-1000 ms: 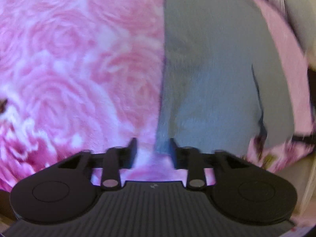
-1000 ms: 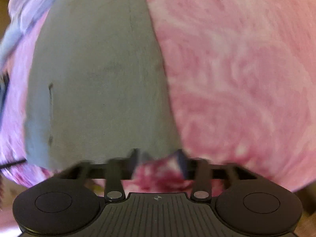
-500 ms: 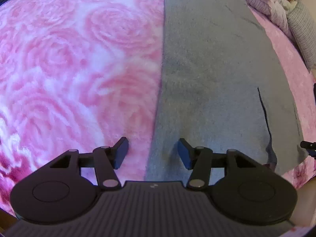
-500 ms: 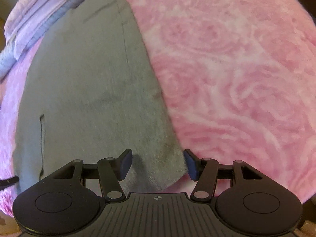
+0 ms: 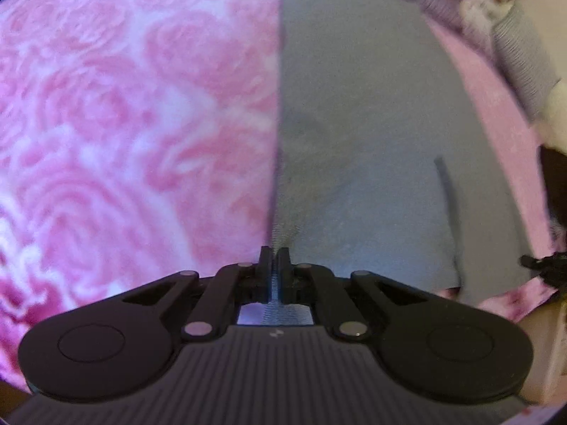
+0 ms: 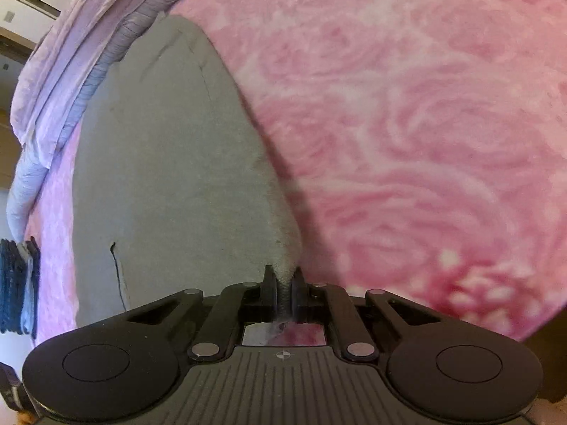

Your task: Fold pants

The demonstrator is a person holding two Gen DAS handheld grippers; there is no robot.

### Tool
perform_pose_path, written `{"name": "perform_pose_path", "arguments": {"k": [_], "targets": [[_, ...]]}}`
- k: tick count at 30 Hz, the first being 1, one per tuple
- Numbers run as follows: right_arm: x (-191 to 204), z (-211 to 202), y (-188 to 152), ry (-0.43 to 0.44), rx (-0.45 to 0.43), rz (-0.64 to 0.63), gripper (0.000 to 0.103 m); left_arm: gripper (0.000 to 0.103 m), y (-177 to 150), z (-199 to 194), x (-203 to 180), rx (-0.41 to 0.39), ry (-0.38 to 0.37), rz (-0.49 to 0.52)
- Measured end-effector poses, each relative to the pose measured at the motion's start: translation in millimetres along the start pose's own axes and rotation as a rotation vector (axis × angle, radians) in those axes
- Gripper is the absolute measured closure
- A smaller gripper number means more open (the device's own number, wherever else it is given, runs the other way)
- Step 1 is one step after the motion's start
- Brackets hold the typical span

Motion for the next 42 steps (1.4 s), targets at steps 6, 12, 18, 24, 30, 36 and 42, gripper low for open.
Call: {"name": "perform_pose_path", "arguments": {"k": [6, 12, 18, 24, 30, 36, 42], "targets": [[49.0, 12.3, -9.6, -0.343, 0.114, -0.374, 0.056, 0.082, 2.0, -4.0, -33.2, 0.088, 0.163, 0.203], [128.2, -26.0, -0.2, -0.319, -0.215, -0.619, 0.042, 0.067, 34.8, -33.1, -69.9, -0.070, 0.122, 0.236], [194.7, 43.4, 9.0, -0.099, -0.190, -0.649, 0.042, 0.063, 76.6, 33.4, -123.0, -0.184, 0.040, 0.234], [164.3, 80.1, -39.4, -0.168, -0.151, -0.690, 0.042, 0.061, 30.3, 64.9, -134.5, -0.154, 0.129, 0.263], [106.4, 33.9, -101.9, -0.211, -0.044, -0.681, 0.038, 0.060, -54.0, 30.4, -126.7, -0.062, 0.199, 0.238], [76.5, -19.4, -111.3, -0.171, 0.131, -0.579, 0.038, 0.064, -85.5, -30.2, -141.9, 0.008, 0.176, 0.152], [106.6, -125.8, -93.0, -0.026, 0.020, -0.573, 0.036, 0.046, -71.0, -127.2, -194.8, -0.131, 0.197, 0.217]]}}
Point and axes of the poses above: each gripper's, at about its wrist camera, not at the fingertips, and z roughly the way its jaws point, x to its left, y to its top, the point moved 3 cm from there along z, roughly the way its jaws point, and after that the axes turned 4 degrees about -x, right-handed, at the moved point
